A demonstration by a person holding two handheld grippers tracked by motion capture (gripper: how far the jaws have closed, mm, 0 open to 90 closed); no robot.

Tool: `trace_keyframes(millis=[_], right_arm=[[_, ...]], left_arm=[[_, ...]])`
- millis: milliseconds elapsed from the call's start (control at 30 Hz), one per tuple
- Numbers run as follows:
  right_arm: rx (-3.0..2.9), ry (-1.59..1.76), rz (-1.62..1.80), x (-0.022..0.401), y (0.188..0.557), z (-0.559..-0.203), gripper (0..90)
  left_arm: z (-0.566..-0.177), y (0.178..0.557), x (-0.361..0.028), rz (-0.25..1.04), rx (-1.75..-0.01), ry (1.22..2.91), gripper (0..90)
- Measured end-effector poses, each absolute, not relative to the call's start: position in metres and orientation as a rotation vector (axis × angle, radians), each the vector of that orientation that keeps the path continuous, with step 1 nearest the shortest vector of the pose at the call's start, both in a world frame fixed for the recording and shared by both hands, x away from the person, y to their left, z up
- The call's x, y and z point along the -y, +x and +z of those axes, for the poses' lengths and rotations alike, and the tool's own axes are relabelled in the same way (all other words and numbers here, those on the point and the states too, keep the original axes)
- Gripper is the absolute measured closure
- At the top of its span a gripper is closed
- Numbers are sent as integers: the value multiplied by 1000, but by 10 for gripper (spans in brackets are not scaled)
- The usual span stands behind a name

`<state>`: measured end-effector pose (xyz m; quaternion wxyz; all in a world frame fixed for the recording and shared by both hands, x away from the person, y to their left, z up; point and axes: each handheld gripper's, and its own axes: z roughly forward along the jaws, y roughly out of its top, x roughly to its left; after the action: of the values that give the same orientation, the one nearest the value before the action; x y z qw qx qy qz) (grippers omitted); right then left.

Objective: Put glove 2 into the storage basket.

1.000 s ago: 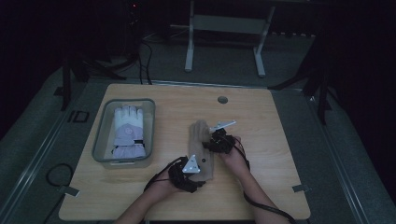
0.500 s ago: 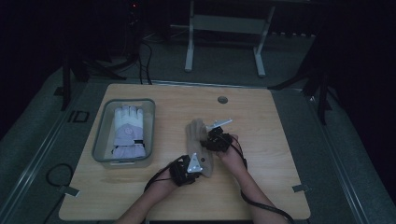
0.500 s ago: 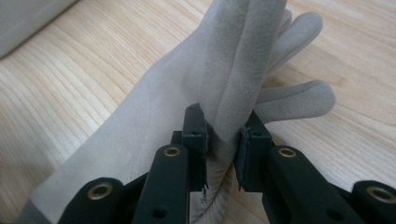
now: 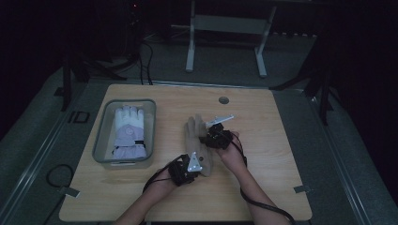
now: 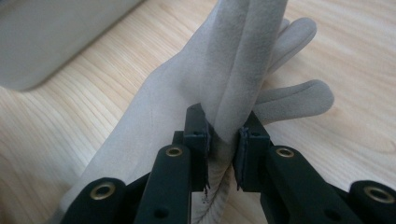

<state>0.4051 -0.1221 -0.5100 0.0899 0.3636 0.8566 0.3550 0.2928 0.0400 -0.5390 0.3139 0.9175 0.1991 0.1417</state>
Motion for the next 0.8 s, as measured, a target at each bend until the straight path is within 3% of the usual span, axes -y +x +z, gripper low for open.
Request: trace_keyframes(millis=[800], right_arm=[[-2500,980,1168,91,403,-450,777]], left_arm=[[-479,295,-78,417,-518,2417,808]])
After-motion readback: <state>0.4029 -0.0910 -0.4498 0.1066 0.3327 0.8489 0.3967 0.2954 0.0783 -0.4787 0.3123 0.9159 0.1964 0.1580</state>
